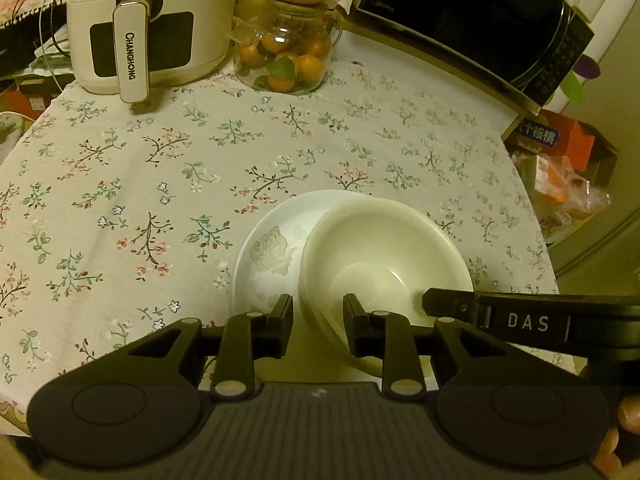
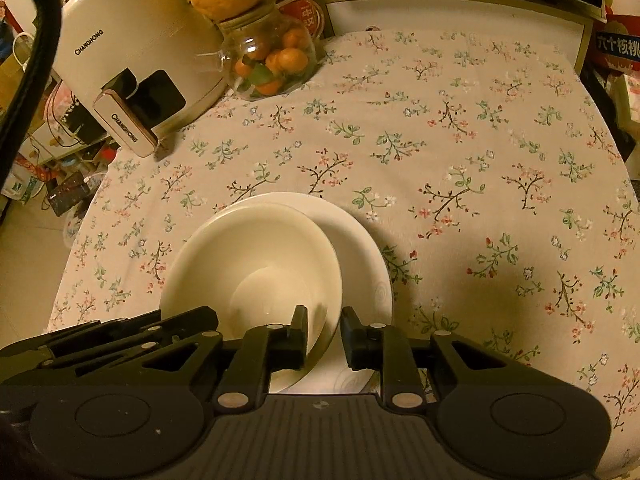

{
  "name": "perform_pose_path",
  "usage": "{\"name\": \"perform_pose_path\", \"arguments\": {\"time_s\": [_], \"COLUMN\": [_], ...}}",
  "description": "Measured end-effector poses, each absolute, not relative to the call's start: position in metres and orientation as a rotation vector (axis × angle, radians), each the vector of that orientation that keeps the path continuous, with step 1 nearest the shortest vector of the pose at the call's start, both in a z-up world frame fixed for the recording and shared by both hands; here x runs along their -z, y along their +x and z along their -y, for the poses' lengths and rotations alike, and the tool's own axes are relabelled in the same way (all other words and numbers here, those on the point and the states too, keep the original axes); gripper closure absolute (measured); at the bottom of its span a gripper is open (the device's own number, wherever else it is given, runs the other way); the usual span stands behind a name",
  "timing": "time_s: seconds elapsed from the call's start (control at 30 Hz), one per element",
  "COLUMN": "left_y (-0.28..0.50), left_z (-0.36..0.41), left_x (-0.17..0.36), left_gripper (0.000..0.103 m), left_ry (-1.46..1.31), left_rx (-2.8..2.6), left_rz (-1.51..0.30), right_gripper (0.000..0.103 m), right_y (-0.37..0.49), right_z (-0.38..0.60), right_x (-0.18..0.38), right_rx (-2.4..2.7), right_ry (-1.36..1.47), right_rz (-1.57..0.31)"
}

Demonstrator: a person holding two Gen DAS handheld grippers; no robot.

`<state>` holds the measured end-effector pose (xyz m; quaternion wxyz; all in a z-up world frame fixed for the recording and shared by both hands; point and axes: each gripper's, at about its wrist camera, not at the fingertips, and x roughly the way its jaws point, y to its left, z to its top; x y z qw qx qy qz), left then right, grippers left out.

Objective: Organize plates and bowls
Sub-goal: 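Lift the bowl and lower it onto the white plate stack, then open both grippers to release the bowl on the plates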

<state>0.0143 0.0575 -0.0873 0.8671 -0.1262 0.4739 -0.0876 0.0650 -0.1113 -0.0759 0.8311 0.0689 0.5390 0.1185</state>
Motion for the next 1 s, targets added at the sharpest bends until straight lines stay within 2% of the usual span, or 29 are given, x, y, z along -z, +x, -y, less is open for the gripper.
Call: {"name": "perform_pose_path", "arguments": {"time_s": [0.1, 0.17, 0.23, 0.33, 0.57, 0.63, 0.7, 0.83, 0.9, 1.0], "left_y": [0.011, 0.008, 0.004, -0.004, -0.034, -0.043, -0.056, -0.077, -0.087, -0.102], "left_z": [-0.058, -0.059, -0.062, -0.068, -0.070, -0.066, -0.063, -0.058, -0.056, -0.055], "left_x": [0.085, 0.082, 0.078, 0.068, 0.045, 0.038, 0.027, 0.006, -0.003, -0.011], "left_gripper": [0.069, 0.067, 0.063, 0.060, 0.047, 0.041, 0.029, 0.018, 0.007, 0.001], "left_ry": [-0.266, -0.264, -0.258, -0.254, -0.206, -0.178, -0.158, -0.130, -0.111, -0.092], "left_rx": [0.187, 0.185, 0.171, 0.151, 0.115, 0.089, 0.075, 0.070, 0.062, 0.033], "left_rz": [-0.988, -0.981, -0.968, -0.936, -0.844, -0.824, -0.788, -0.733, -0.714, -0.691], "right_gripper": [0.078, 0.069, 0.066, 0.065, 0.062, 0.060, 0.057, 0.046, 0.040, 0.032], "right_y": [0.064, 0.061, 0.057, 0.051, 0.018, 0.004, -0.010, -0.038, -0.052, -0.074], "right_z": [0.113, 0.115, 0.117, 0.122, 0.129, 0.127, 0.126, 0.129, 0.131, 0.131], "right_x": [0.070, 0.065, 0.060, 0.053, 0.042, 0.036, 0.028, 0.011, 0.004, 0.001], "right_rx": [-0.258, -0.264, -0.260, -0.253, -0.225, -0.229, -0.232, -0.221, -0.226, -0.222], "right_ry": [0.144, 0.151, 0.141, 0.139, 0.142, 0.116, 0.103, 0.127, 0.146, 0.140], "right_rz": [-1.127, -1.116, -1.099, -1.075, -1.010, -0.975, -0.943, -0.879, -0.854, -0.842]}}
